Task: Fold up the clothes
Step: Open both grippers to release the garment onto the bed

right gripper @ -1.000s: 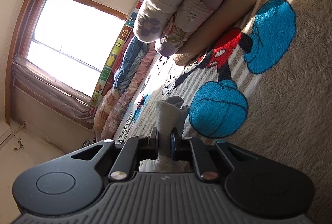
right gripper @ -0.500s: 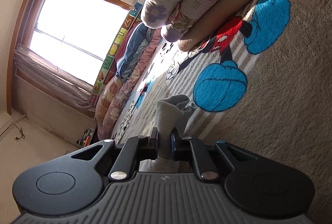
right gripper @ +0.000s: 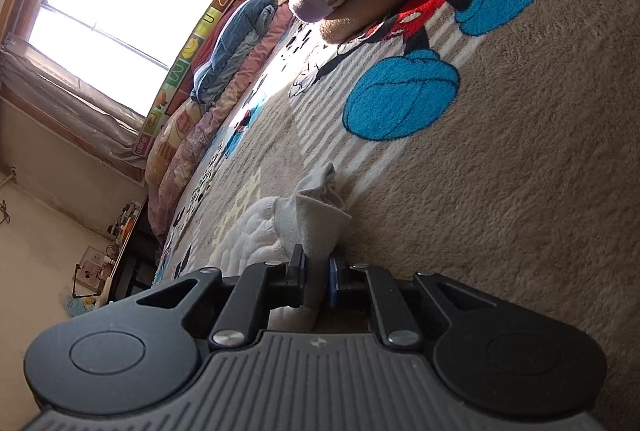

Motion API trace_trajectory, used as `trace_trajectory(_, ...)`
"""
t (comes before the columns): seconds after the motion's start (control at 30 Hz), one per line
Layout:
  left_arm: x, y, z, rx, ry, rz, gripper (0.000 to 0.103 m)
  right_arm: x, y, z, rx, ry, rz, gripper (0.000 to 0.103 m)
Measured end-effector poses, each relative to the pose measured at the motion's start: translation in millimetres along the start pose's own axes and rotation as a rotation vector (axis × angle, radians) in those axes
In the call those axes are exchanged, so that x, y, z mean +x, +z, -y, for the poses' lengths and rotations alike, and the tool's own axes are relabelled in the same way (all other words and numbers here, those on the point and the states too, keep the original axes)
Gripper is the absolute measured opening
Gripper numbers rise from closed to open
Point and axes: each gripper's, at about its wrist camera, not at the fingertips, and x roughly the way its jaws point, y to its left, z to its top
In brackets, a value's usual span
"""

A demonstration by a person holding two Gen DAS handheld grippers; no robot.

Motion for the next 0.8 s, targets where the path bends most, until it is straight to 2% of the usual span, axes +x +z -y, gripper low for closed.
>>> trace_trajectory(0.03,-1.4,0.2,-6.6,-0.026,0.010,-0.003,0.040,-1.9,0.1,-0.9,-0.004,-0.005,-0.003,0.015)
trace_trajectory(0.07,-3.3,0.6,-13.7,-0.056,0.004,-0.007,0.049,-4.6,0.3,-2.9,-0.017,-0.014,-0.002,0.016)
trace_trajectory(0.13,-8.4,1.3,-27.5,-0.113,-0.030,-0.015,0.051,-13.3,0.1,-8.1,-0.061,-0.041,0.026,0.024)
trace_trajectory(0.27,-23.7,1.6,-41.8,-0.140,-0.012,-0.003,0.046,-26.3,2.8,-12.4,-0.105,-0.065,0.086,0.026)
trace_trajectory(0.37,-34.6,8.0,-53.2,-0.186,-0.069,0.003,0.047,-27.9,10.1,-27.4,-0.208,-0.070,0.111,0.028)
trace_trajectory(0.4,-37.1,12.4,-54.4,-0.186,-0.091,0.003,0.047,-26.5,13.8,-31.8,-0.234,-0.064,0.104,0.032)
trace_trajectory(0.43,-38.7,17.4,-53.5,-0.176,-0.110,0.004,0.047,-25.0,17.6,-36.3,-0.260,-0.059,0.097,0.035)
trace_trajectory(0.6,-34.6,46.6,-35.2,-0.103,-0.203,-0.009,0.049,-13.2,32.8,-55.2,-0.357,-0.056,0.043,0.039)
trace_trajectory(0.8,-6.5,71.1,6.4,0.043,-0.257,-0.062,0.051,4.0,35.6,-67.0,-0.443,-0.077,-0.068,0.044)
